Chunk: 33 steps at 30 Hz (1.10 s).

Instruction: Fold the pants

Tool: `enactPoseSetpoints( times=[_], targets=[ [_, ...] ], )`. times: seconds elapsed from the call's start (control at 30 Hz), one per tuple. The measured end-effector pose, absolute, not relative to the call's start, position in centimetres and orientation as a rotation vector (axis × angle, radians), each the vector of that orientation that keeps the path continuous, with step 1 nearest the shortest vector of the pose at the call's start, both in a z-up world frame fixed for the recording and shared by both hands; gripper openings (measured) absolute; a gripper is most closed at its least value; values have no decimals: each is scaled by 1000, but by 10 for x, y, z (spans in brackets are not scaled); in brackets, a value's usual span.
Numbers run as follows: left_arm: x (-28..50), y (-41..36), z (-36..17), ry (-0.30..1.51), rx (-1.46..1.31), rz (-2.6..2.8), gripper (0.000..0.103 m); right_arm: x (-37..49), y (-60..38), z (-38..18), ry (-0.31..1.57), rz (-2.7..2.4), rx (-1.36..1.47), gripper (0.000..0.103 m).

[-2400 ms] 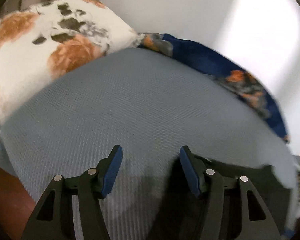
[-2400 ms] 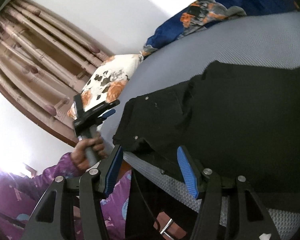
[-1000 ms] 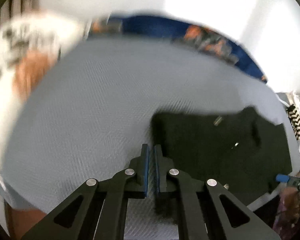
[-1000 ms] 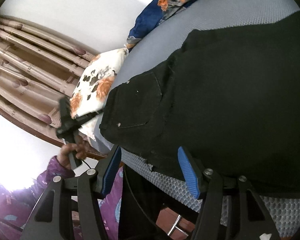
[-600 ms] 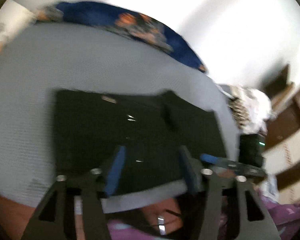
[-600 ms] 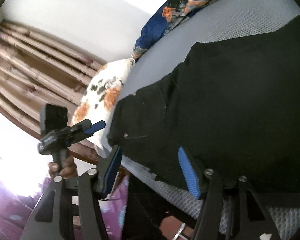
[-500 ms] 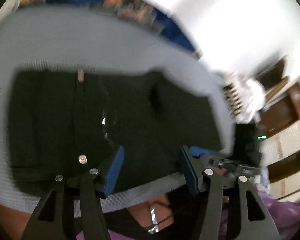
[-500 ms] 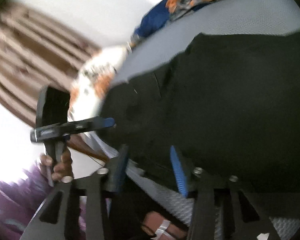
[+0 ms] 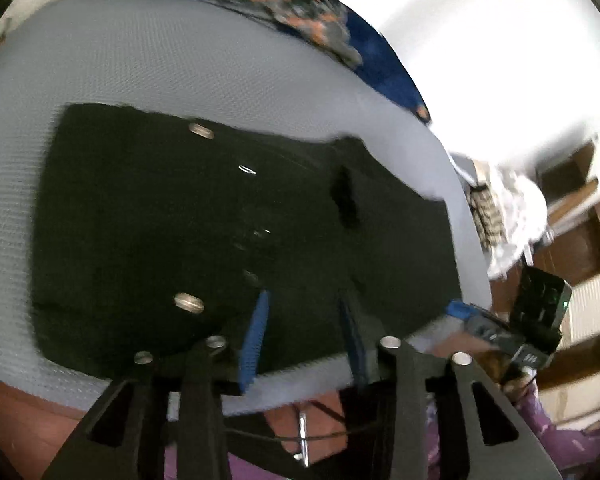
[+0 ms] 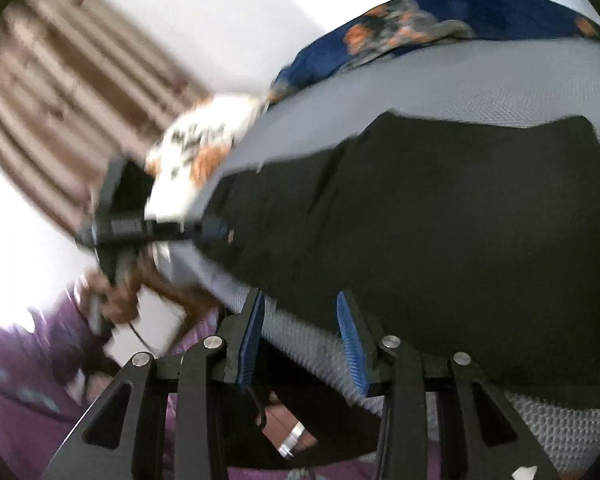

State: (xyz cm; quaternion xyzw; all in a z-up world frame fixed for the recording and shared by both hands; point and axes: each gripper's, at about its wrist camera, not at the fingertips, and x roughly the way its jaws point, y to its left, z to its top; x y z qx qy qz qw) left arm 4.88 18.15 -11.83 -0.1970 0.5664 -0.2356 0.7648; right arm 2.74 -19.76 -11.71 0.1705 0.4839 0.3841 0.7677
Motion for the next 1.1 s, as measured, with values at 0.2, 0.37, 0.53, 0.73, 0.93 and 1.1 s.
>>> enactPoseSetpoints(
  times=[0.2,0.37,0.53,0.73,0.93,1.1],
  targets=[
    [60,143,-109,1264,-553,-633,49,45,-208,-109,1006,802,396,37],
    [86,124,-107,1243,-593,-702,57,95,-218,-106,990,768,353,39],
    [112,102,-114,1237,-504,-727,57,143,-213,-108,1017,819,197,45],
    [124,94,-117,1224,-424,-788,57,198,-192,-110,1068,1013,-24,50],
    [125,94,-125,1240,-384,-760,57,224,-156,-133,1176,1169,-261,50],
    [129,99,-134,1265,-412,-724,57,234,-139,-159,1258,1199,-383,49]
  ],
)
